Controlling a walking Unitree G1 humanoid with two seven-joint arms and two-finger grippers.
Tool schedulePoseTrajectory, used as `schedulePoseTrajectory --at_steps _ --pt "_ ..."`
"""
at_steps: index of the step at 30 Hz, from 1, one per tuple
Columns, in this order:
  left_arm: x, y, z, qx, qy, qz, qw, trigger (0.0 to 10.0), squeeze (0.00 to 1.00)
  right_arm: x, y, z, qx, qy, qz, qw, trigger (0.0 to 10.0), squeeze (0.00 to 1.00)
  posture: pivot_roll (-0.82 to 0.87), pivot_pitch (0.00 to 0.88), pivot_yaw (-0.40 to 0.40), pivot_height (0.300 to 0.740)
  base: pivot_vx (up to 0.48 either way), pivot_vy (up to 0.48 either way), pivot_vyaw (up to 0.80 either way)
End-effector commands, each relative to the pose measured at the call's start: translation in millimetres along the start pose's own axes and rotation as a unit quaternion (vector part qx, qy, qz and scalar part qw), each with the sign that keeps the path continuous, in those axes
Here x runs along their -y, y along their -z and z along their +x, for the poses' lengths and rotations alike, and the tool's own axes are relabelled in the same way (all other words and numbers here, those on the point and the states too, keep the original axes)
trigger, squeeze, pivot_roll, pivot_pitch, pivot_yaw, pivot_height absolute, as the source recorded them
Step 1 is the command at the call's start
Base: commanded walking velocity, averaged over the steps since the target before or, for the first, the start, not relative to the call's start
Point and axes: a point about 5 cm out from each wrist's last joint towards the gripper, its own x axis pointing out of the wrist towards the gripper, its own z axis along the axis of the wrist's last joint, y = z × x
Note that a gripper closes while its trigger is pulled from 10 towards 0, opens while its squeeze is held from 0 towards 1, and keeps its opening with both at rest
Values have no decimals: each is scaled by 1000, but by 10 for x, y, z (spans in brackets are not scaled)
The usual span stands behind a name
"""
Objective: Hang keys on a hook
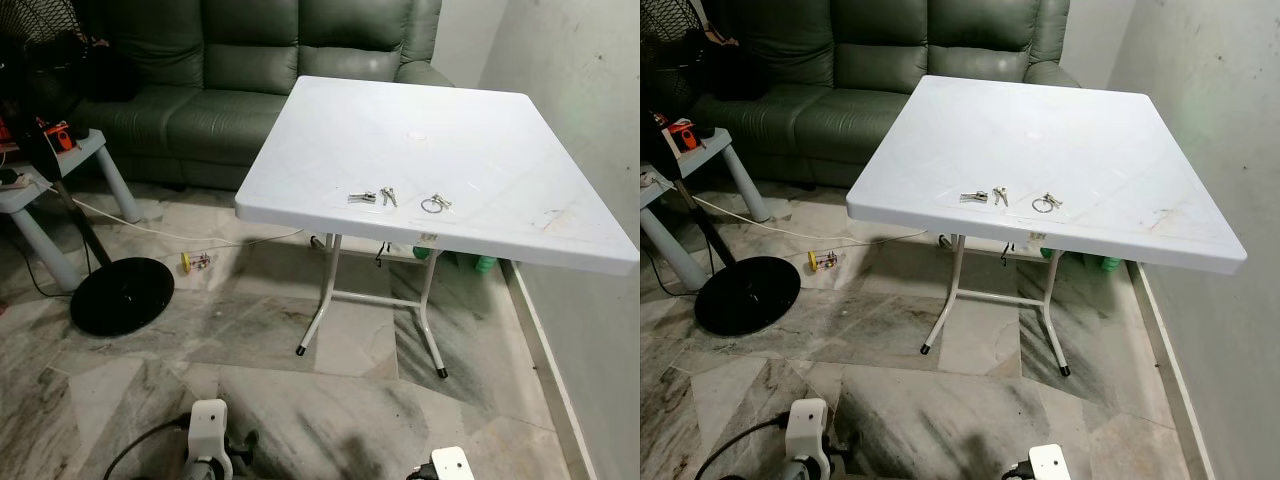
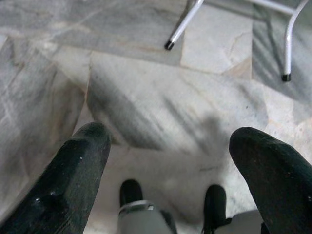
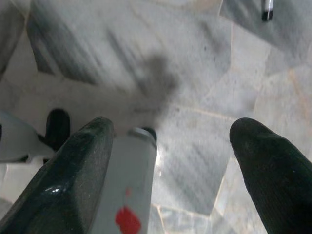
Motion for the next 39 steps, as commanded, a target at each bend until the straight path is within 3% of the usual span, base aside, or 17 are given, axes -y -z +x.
schedulePoseTrajectory --at_steps 1,3,5,9,10,16,22,24,36,39 --pt "7 -78 18 15 5 2 1000 10000 0 23 -108 20 21 0 3 1000 10000 0 -8 0 -33 715 0 0 0" --pt "38 -235 54 45 15 7 999 10000 0 36 -309 54 58 -4 1 998 10000 0 -8 0 -32 715 0 0 0" --pt "48 -279 62 53 18 7 998 10000 0 40 -355 60 67 -5 0 998 10000 0 -8 0 -32 715 0 0 0" --pt "119 -631 114 119 39 11 992 10000 0 55 -702 90 132 -11 0 991 10000 0 -5 0 -33 715 0 0 0" --pt "119 -631 114 119 39 11 992 10000 0 55 -702 90 132 -11 0 991 10000 0 -5 0 -33 715 0 0 0" --pt "152 -1105 120 205 60 8 977 10000 0 51 -1145 82 217 -22 -4 976 10000 0 -5 0 -33 715 0 0 0" --pt "154 -1399 84 261 77 16 962 10000 0 87 -1429 38 274 -23 -3 961 10000 0 -5 0 -33 715 0 0 0" --pt "149 -1560 51 291 85 17 953 10000 0 105 -1574 2 308 -28 3 951 10000 1000 -7 0 -28 715 0 0 0" --pt "246 -1929 -150 394 128 21 910 10000 0 146 -1958 -177 413 -37 -1 910 10000 1000 -6 0 -36 715 0 0 0" --pt "264 -1998 -252 420 136 18 897 10000 0 135 -2075 -279 456 -51 12 888 10000 1000 -8 0 -37 715 0 0 0"
